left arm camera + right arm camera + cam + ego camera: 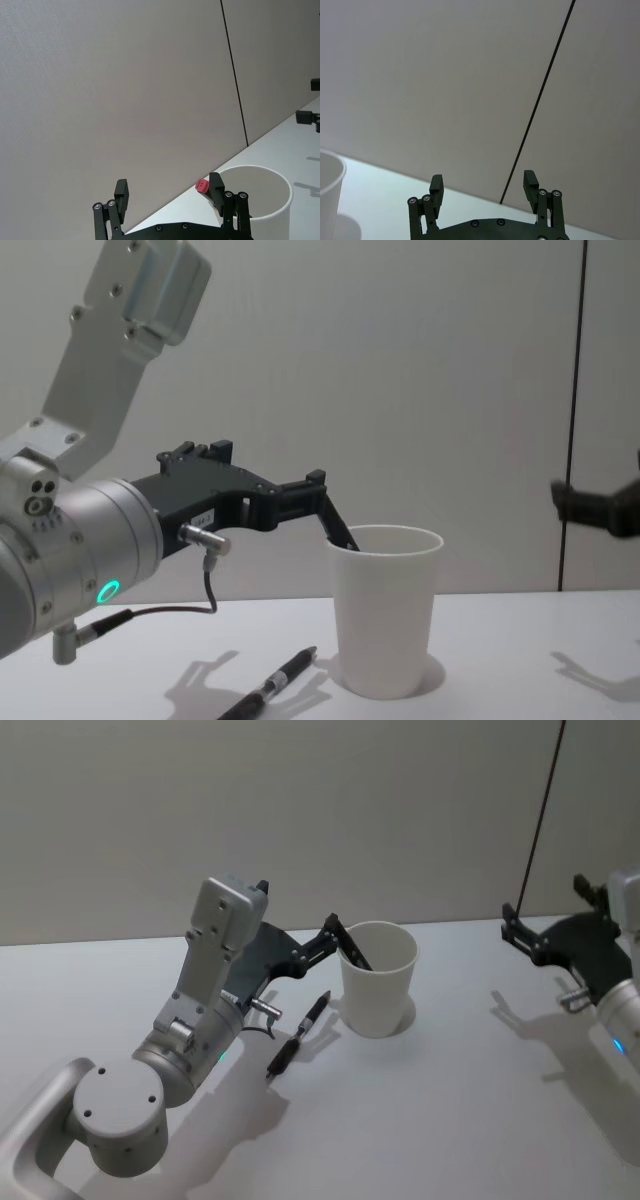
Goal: Place the pen into the pen holder.
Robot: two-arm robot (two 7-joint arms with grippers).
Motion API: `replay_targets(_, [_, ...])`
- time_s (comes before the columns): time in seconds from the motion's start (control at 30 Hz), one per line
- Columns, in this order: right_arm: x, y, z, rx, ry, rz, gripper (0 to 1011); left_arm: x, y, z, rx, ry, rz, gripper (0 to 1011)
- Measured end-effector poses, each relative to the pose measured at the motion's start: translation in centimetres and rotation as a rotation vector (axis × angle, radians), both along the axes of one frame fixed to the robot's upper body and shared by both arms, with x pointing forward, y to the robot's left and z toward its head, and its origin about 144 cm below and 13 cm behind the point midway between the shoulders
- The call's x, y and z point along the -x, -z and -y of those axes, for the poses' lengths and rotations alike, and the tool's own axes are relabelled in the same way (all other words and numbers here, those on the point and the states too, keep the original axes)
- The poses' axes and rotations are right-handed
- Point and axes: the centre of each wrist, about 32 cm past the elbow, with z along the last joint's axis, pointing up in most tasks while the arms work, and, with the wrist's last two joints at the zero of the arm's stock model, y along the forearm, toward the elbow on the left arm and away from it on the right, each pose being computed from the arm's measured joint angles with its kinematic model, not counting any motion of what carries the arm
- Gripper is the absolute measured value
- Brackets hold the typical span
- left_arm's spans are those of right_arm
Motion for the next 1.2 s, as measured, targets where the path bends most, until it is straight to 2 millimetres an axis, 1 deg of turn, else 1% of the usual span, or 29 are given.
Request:
replay_targets(0.2, [0.6, 0.2, 1.5, 0.039, -0.025, -0.062, 1001, 0.0, 0.0, 0.0, 0.0, 0.0, 0.0, 1001])
replay_targets(0.5, [1.1, 0.3, 2.6, 0.068, -0.046, -0.114, 1001, 0.0, 0.0, 0.0, 0.0, 0.0, 0.0, 1001])
replay_targets(0.97, [1.3, 0.4, 3.3, 0.085, -0.058, -0.145, 1001, 0.0, 0.0, 0.0, 0.0, 0.0, 0.0, 1001])
replay_targets(1.2, [1.5, 0.3, 3.2, 0.078, -0.06, -0.145, 1001, 0.0, 0.0, 0.0, 0.0, 0.0, 0.0, 1001])
